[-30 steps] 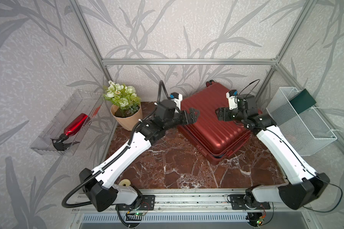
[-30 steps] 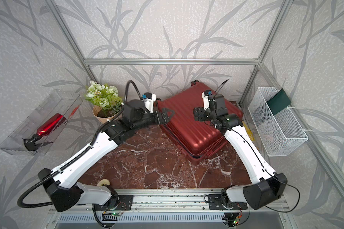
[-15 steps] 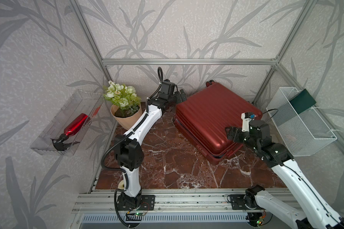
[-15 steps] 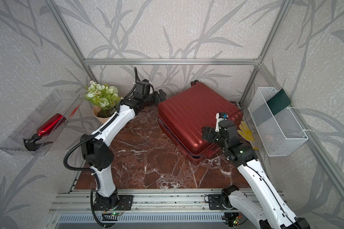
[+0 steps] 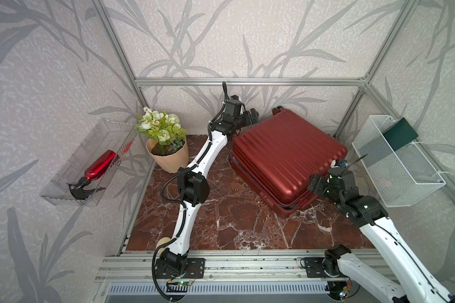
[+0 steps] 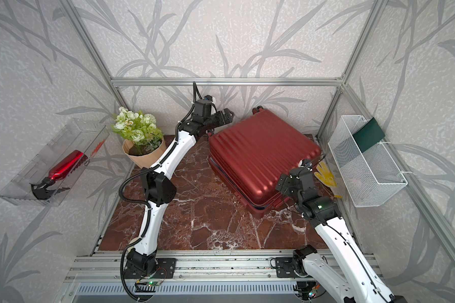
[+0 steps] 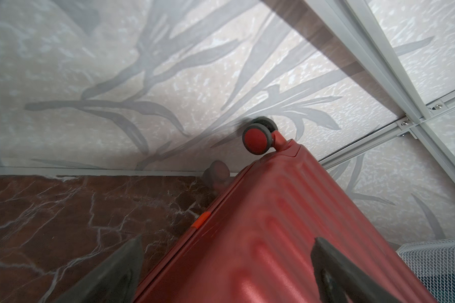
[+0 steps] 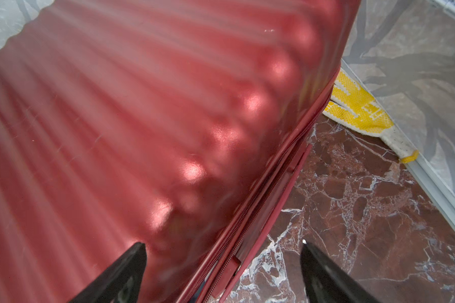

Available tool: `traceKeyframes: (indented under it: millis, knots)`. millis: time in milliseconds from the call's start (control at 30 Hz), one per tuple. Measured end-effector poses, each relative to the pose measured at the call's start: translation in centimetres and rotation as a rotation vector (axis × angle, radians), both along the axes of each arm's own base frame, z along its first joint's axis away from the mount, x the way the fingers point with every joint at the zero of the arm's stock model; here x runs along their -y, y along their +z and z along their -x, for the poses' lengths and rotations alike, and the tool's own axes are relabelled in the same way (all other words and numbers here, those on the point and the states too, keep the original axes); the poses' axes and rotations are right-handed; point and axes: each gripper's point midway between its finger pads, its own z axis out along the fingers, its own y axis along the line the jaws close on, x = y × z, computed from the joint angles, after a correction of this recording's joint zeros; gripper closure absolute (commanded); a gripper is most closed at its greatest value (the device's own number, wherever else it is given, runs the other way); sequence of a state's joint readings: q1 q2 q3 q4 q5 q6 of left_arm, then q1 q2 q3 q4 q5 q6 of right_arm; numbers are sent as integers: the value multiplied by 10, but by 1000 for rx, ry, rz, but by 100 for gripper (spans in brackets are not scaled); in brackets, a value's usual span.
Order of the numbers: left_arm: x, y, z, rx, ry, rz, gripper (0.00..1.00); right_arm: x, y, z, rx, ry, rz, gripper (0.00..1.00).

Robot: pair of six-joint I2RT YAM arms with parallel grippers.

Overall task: Open the suitcase zippers
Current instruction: Adjust the suitcase at the center of the board.

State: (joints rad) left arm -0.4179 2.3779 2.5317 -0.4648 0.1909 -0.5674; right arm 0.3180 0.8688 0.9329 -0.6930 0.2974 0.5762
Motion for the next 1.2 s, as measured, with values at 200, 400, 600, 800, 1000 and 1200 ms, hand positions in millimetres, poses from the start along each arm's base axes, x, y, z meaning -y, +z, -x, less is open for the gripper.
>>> traceKeyframes:
  millis: [200,400,600,800,1000,1200]
  knots:
    - [11,-37,6,-75,-57,-54,1,-15,-6,-22,22,42,-78,7]
    - [14,-52,17,-107,-132,-70,1,-33,-11,-36,7,116,-141,7]
    - [-13,-58,51,-157,-134,-86,1,-35,-13,-46,5,138,-150,7]
    - [-60,-64,100,-233,-73,-67,1,-48,-16,-67,10,193,-178,7]
    - [-97,-66,159,-275,8,-60,1,-61,-9,-88,12,252,-181,8]
    - [-121,-10,215,-218,106,-65,1,-70,9,-87,24,308,-122,8]
